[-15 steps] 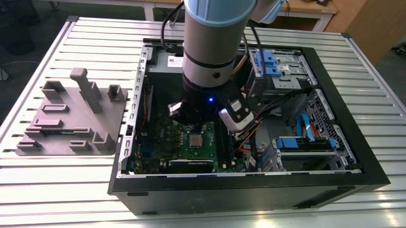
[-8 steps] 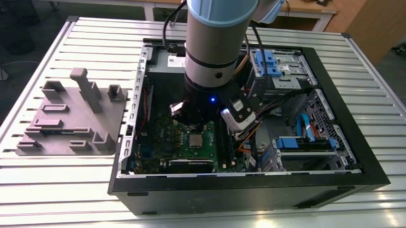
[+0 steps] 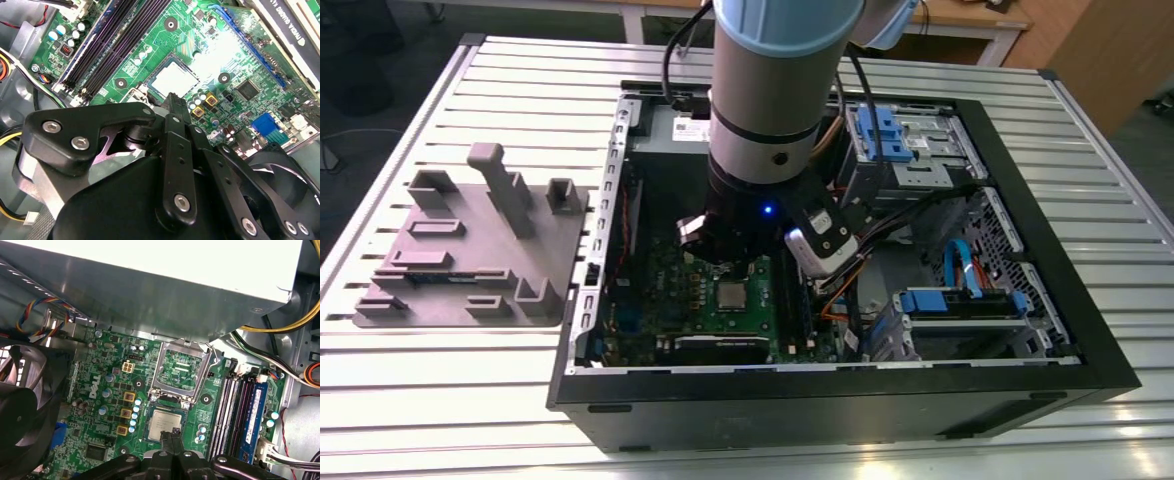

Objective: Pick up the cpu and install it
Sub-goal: 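Close the cpu cover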

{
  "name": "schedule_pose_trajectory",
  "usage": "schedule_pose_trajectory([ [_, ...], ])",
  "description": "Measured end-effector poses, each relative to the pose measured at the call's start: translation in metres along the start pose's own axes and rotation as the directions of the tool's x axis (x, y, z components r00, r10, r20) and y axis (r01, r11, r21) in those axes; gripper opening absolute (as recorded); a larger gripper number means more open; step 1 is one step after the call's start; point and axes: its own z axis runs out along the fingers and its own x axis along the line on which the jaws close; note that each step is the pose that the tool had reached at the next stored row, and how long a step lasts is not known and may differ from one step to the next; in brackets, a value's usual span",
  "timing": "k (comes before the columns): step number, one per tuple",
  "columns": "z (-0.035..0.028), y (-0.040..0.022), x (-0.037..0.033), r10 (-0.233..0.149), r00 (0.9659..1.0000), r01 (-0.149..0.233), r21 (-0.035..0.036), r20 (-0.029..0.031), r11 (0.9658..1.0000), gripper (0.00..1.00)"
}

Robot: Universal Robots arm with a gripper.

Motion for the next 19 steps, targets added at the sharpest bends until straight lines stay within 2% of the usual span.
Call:
schedule_pose_trajectory([
  [3,0.0000,-0.0001,0.0000,-0.008,1.0000,0.008,0.0001,-0.0002,1.0000,0.10],
  [6,0.0001,-0.0002,0.0000,-0.053,0.9986,0.053,0.0005,-0.0020,0.9986,0.10],
  [8,0.0002,-0.0002,0.0000,-0.085,0.9964,0.085,0.0007,-0.0031,0.9964,0.10],
  [11,0.0003,-0.0002,0.0000,-0.132,0.9912,0.132,0.0010,-0.0049,0.9913,0.10],
  [13,0.0002,-0.0002,0.0001,-0.141,0.9900,0.141,0.0000,-0.0048,0.9900,0.10],
  [16,-0.0043,0.0000,0.0003,-0.141,0.9900,0.141,0.0000,-0.0045,0.9900,0.10],
  [18,-0.0055,0.0001,0.0003,-0.142,0.9898,0.142,0.0006,-0.0023,0.9898,0.10],
  [19,-0.0055,0.0001,0.0003,-0.150,0.9887,0.150,0.0012,-0.0011,0.9887,0.10],
])
